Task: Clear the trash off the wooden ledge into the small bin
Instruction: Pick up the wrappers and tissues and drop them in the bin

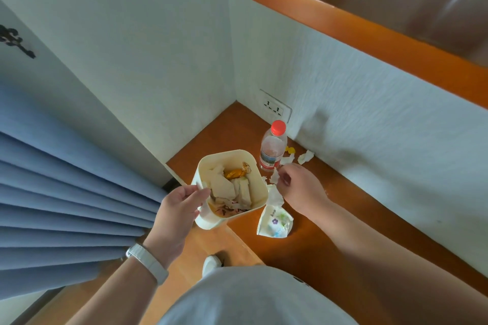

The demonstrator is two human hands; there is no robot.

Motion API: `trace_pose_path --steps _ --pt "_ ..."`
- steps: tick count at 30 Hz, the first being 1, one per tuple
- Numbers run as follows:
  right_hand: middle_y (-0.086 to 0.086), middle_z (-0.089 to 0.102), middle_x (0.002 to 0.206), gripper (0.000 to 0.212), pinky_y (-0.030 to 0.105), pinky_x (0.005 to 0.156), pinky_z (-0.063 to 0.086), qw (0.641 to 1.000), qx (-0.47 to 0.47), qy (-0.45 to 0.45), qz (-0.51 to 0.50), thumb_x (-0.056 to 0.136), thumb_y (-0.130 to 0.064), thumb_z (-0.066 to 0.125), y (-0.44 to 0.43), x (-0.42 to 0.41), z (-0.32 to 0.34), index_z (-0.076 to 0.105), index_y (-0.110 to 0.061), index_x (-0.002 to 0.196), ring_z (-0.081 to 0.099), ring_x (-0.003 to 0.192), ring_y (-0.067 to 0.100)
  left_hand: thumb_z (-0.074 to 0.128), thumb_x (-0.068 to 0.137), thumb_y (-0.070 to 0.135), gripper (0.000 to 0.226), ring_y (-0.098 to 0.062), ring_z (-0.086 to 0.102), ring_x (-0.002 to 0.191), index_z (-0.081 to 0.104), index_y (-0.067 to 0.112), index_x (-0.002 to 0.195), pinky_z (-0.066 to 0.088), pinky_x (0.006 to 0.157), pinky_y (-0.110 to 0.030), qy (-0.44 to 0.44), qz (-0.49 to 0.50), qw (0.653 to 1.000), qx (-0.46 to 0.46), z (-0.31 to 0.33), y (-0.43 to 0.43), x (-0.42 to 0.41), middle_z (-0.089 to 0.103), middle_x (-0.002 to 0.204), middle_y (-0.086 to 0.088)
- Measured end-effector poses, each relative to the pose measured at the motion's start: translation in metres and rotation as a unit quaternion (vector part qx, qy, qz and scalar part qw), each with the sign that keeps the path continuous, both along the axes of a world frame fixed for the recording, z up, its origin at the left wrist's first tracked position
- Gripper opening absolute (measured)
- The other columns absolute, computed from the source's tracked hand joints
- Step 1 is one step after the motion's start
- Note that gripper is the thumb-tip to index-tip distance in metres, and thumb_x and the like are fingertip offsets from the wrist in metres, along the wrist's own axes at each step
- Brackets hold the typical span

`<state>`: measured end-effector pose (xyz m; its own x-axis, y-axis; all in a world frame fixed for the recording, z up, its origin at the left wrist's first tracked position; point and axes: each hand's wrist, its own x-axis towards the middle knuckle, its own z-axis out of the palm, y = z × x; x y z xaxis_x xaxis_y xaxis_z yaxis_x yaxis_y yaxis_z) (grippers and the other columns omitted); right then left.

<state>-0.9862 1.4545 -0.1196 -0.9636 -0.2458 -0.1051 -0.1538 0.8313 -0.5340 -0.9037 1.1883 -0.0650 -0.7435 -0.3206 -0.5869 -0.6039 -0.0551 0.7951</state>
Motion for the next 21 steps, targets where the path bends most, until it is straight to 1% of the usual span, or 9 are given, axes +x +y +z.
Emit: trace_pose_path --steps 2,4,6,8,10,14,17,19,21 --pt "-0.011 0.055 0.080 0.005 0.026 0.056 0.048 0.999 -0.042 0.019 0.021 0.092 -0.022 0.063 -0.014 0.000 0.021 0.058 -0.023 0.091 0.054 0.068 0.008 0.071 0.097 0.030 0.018 -0.025 0.074 0.105 0.075 0.013 0.103 0.056 0.099 -0.043 0.002 -0.001 1.000 0.001 0.000 -0.001 0.000 0.083 0.097 -0.004" --pt "-0.006 0.057 0.080 0.004 0.035 0.057 0.051 0.996 -0.068 0.045 0.047 0.091 -0.018 0.063 -0.028 0.001 0.039 0.059 -0.018 0.090 0.055 0.067 0.012 0.071 0.097 0.030 0.017 -0.023 0.074 0.104 0.075 0.014 0.102 0.056 0.095 -0.040 0.002 -0.003 1.000 0.004 0.000 -0.001 0.000 0.083 0.093 -0.001" --pt "-0.006 0.055 0.080 0.002 0.036 0.056 0.051 0.991 -0.084 0.069 0.077 0.091 -0.015 0.063 -0.043 0.003 0.052 0.062 -0.014 0.092 0.054 0.065 0.013 0.071 0.097 0.029 0.017 -0.022 0.075 0.102 0.075 0.014 0.102 0.056 0.089 -0.035 0.002 -0.010 1.000 0.008 0.000 -0.002 0.000 0.083 0.091 0.000" --pt "-0.006 0.055 0.083 0.005 0.035 0.056 0.050 0.986 -0.097 0.081 0.104 0.091 -0.013 0.063 -0.057 0.005 0.059 0.064 -0.010 0.094 0.054 0.066 0.013 0.071 0.097 0.029 0.018 -0.023 0.075 0.102 0.075 0.013 0.103 0.055 0.083 -0.031 0.002 -0.014 1.000 0.010 0.000 -0.003 0.000 0.083 0.094 -0.002" --pt "-0.001 0.061 0.087 0.009 0.037 0.058 0.052 0.984 -0.100 0.081 0.127 0.090 -0.013 0.062 -0.069 0.007 0.062 0.066 -0.009 0.097 0.057 0.072 0.015 0.071 0.097 0.028 0.019 -0.025 0.075 0.103 0.074 0.011 0.104 0.055 0.082 -0.030 0.003 -0.014 1.000 0.012 0.000 -0.004 0.001 0.083 0.099 -0.006" --pt "-0.001 0.066 0.098 0.015 0.038 0.064 0.056 0.981 -0.100 0.075 0.149 0.091 -0.017 0.063 -0.078 0.007 0.064 0.067 -0.012 0.105 0.061 0.082 0.015 0.071 0.097 0.028 0.019 -0.025 0.075 0.103 0.074 0.011 0.105 0.055 0.084 -0.032 0.004 -0.018 1.000 0.011 0.001 -0.007 0.002 0.082 0.101 -0.008" --pt "-0.001 0.066 0.102 0.018 0.037 0.068 0.057 0.982 -0.113 0.076 0.133 0.091 -0.018 0.063 -0.072 0.006 0.064 0.067 -0.013 0.108 0.062 0.088 0.014 0.070 0.097 0.028 0.020 -0.026 0.074 0.104 0.074 0.010 0.105 0.055 0.083 -0.032 0.002 -0.014 1.000 0.010 0.000 -0.011 0.001 0.082 0.103 -0.009" --pt "-0.001 0.065 0.101 0.017 0.037 0.067 0.058 0.984 -0.113 0.081 0.115 0.092 -0.017 0.063 -0.064 0.003 0.063 0.067 -0.012 0.108 0.063 0.086 0.015 0.071 0.097 0.029 0.020 -0.027 0.074 0.105 0.074 0.010 0.105 0.056 0.087 -0.035 0.002 -0.010 1.000 0.007 -0.001 -0.012 0.001 0.081 0.104 -0.009" --pt "-0.003 0.063 0.097 0.014 0.035 0.063 0.058 0.985 -0.114 0.090 0.089 0.091 -0.015 0.063 -0.054 -0.001 0.060 0.066 -0.012 0.104 0.063 0.080 0.014 0.071 0.096 0.030 0.021 -0.028 0.073 0.107 0.074 0.011 0.105 0.056 0.095 -0.042 0.001 -0.008 1.000 0.004 -0.002 -0.014 0.000 0.081 0.105 -0.010"
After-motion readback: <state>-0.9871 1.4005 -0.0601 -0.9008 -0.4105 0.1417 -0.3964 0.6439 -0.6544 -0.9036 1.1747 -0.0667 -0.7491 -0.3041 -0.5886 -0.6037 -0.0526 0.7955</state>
